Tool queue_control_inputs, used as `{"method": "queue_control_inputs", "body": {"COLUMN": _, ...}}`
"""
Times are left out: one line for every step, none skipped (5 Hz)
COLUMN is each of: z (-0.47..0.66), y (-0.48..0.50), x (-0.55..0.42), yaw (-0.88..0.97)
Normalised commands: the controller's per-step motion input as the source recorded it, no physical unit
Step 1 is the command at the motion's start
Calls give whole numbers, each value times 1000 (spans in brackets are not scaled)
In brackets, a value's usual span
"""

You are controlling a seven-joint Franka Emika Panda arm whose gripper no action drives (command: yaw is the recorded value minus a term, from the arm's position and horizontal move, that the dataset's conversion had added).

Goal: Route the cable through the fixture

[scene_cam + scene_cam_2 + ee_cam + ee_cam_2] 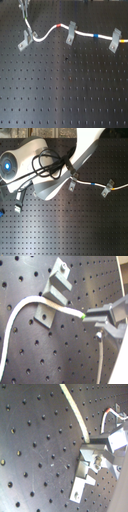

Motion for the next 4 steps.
{"method": "queue_control_inputs", "body": {"z": -123, "y": 92, "x": 547, "yaw": 0}}
{"method": "queue_control_inputs", "body": {"z": 0, "y": 75, "x": 513, "yaw": 0}}
{"method": "queue_control_inputs", "body": {"z": 22, "y": 90, "x": 180, "yaw": 94}}
{"method": "queue_control_inputs", "body": {"z": 79, "y": 106, "x": -151, "yaw": 89}}
